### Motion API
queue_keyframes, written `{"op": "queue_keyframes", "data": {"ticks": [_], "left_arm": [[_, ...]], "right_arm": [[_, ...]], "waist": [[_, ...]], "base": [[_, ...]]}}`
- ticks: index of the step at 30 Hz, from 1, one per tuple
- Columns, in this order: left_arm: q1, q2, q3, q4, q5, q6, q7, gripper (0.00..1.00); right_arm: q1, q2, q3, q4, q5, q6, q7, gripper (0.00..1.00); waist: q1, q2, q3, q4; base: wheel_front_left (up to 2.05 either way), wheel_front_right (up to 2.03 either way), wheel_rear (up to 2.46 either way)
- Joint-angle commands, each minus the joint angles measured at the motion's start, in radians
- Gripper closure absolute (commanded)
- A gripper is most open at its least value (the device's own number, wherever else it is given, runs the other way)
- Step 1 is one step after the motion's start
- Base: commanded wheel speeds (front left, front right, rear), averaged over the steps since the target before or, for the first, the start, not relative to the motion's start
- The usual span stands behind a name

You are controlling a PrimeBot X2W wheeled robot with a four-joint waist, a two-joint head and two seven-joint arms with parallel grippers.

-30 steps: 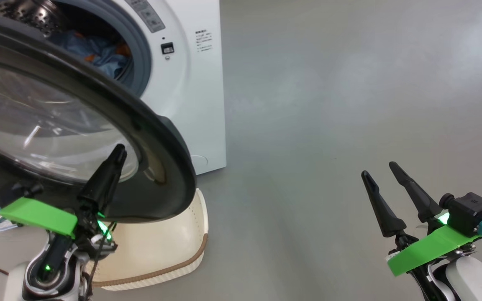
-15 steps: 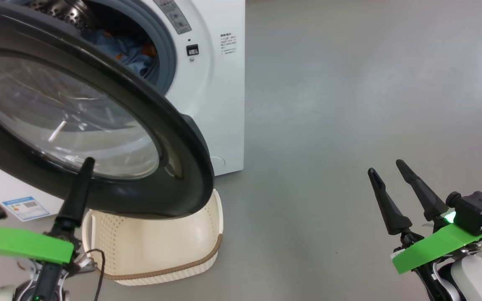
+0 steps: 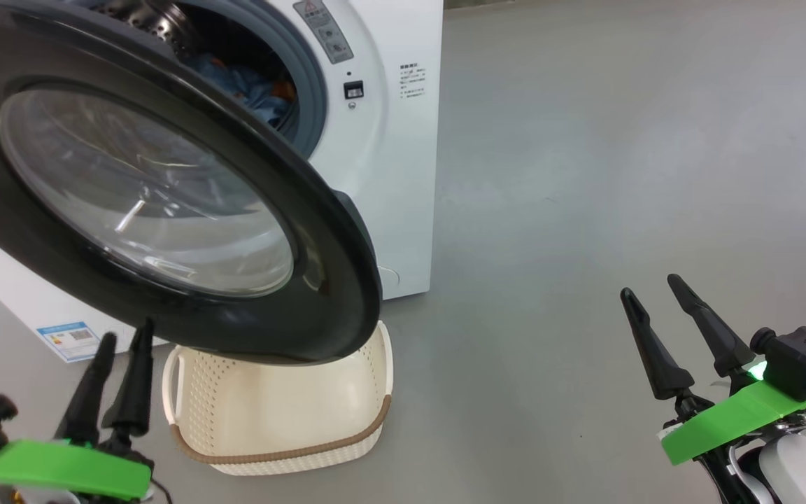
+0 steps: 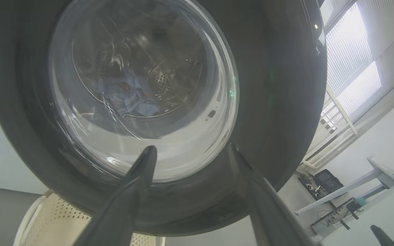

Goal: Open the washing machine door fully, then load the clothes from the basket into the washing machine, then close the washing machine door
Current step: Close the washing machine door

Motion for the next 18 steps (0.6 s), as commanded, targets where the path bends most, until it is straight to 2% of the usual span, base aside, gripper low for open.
{"op": "queue_keyframes", "data": {"ticks": [1, 3, 8, 11, 18], "left_arm": [[-0.012, 0.043, 0.028, 0.01, 0.06, -0.006, -0.057, 0.0], [-0.012, 0.047, 0.02, 0.035, 0.105, -0.005, -0.104, 0.0], [-0.01, 0.073, 0.007, 0.086, 0.256, 0.05, -0.188, 0.0], [-0.004, 0.063, 0.011, 0.094, 0.275, 0.056, -0.204, 0.0], [0.032, 0.05, 0.042, 0.099, 0.405, 0.09, -0.23, 0.0]], "right_arm": [[0.005, -0.024, 0.003, -0.022, -0.002, 0.004, -0.008, 0.0], [0.007, -0.025, 0.003, -0.022, -0.002, 0.004, -0.008, 0.0], [0.01, -0.029, 0.0, -0.023, 0.0, 0.004, -0.008, 0.0], [0.012, -0.03, -0.002, -0.023, 0.0, 0.004, -0.008, 0.0], [0.02, -0.032, -0.008, -0.029, -0.001, 0.004, -0.008, 0.0]], "waist": [[0.0, -0.0001, -0.005, 0.007], [0.0, -0.0001, -0.007, 0.012], [0.0, -0.0001, -0.012, 0.02], [0.0, -0.0001, -0.014, 0.023], [0.0, -0.0001, -0.018, 0.033]], "base": [[0.0, 0.0, 0.0], [0.0, 0.0, 0.0], [0.0, 0.0, 0.0], [0.0, 0.0, 0.0], [0.0, 0.0, 0.0]]}}
